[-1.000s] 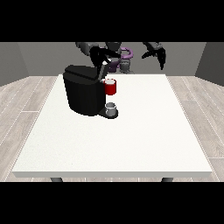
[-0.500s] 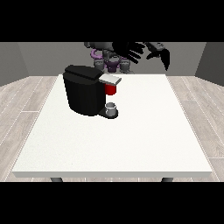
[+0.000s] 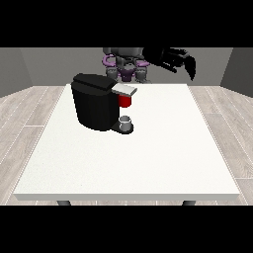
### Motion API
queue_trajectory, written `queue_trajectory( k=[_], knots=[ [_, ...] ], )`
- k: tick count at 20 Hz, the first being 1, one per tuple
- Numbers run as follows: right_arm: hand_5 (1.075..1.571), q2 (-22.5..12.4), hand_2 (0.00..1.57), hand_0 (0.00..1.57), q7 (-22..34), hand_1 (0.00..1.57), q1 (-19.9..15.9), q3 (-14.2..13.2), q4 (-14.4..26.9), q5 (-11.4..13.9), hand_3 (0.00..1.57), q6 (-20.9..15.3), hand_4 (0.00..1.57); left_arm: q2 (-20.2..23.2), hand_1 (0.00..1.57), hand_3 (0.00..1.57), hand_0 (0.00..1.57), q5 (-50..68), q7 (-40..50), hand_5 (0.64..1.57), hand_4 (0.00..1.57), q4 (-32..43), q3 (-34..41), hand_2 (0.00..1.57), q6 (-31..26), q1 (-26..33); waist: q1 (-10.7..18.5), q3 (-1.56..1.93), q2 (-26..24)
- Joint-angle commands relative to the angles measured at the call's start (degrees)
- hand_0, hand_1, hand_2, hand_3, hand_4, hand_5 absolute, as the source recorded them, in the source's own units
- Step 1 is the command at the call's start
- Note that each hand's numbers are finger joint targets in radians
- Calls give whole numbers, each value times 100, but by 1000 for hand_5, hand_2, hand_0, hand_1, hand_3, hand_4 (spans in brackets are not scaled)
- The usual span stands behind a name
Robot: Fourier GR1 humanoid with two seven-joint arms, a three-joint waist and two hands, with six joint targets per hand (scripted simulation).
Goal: Insert the coffee pod into the coffee machine and close the lid
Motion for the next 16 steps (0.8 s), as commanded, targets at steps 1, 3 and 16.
queue_trajectory(
  k=[1,3,16],
  knots=[
    [1571,-107,0,0,50,0,-432,-110,276,25,0,89,0,191,0,0,0,162,-49,1571,395,-65,126,0,-188,-82,211,-1,97],
    [1571,-281,0,0,-67,0,-656,-214,418,15,0,193,0,-59,0,0,0,-8,-127,1571,418,-101,-73,0,27,-53,185,-1,320],
    [1571,39,0,0,-572,0,-896,-428,816,-105,0,27,0,65,0,0,0,152,-140,1571,297,-67,44,0,-73,-247,138,0,608]
  ],
)
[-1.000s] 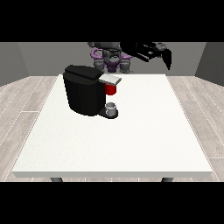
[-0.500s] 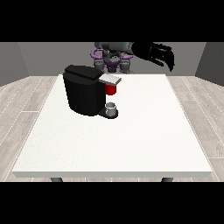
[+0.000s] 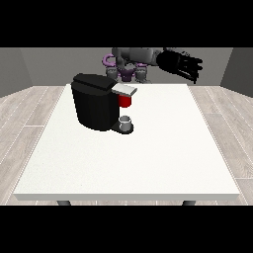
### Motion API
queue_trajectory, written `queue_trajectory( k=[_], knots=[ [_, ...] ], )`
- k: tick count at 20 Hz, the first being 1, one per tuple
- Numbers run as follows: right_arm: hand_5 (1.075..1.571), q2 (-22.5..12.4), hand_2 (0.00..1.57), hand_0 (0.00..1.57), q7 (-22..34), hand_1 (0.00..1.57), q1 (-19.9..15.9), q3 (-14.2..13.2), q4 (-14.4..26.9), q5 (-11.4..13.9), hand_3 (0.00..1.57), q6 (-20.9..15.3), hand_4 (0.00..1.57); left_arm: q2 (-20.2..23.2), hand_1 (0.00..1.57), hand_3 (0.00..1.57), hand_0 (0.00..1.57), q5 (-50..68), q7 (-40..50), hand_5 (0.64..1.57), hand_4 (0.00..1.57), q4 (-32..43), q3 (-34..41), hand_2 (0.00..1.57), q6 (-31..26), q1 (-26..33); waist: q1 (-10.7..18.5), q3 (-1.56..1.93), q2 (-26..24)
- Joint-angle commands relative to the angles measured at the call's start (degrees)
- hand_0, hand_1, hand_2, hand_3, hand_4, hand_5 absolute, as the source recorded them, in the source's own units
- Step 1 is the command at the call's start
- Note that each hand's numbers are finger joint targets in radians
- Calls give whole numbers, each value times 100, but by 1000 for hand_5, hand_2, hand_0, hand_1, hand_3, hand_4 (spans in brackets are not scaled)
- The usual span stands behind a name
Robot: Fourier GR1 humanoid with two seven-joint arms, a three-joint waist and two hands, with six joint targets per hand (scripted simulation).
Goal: Insert the coffee pod into the coffee machine and close the lid
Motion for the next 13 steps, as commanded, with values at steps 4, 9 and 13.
queue_trajectory(
  k=[4,9,13],
  knots=[
    [1571,285,0,0,-342,0,3,-1,111,-68,0,30,0,128,0,0,0,160,164,1571,341,62,152,0,-66,-139,-186,1,-146],
    [1571,1022,0,0,-983,0,1040,648,-327,-253,0,-75,219,-57,0,0,0,-107,-336,1571,246,438,-47,0,-21,650,-589,0,-848],
    [1571,1039,0,0,-1352,0,1832,844,-450,-627,0,354,259,63,0,0,0,90,-59,1571,266,539,259,0,24,843,-948,3,-1292]
  ],
)
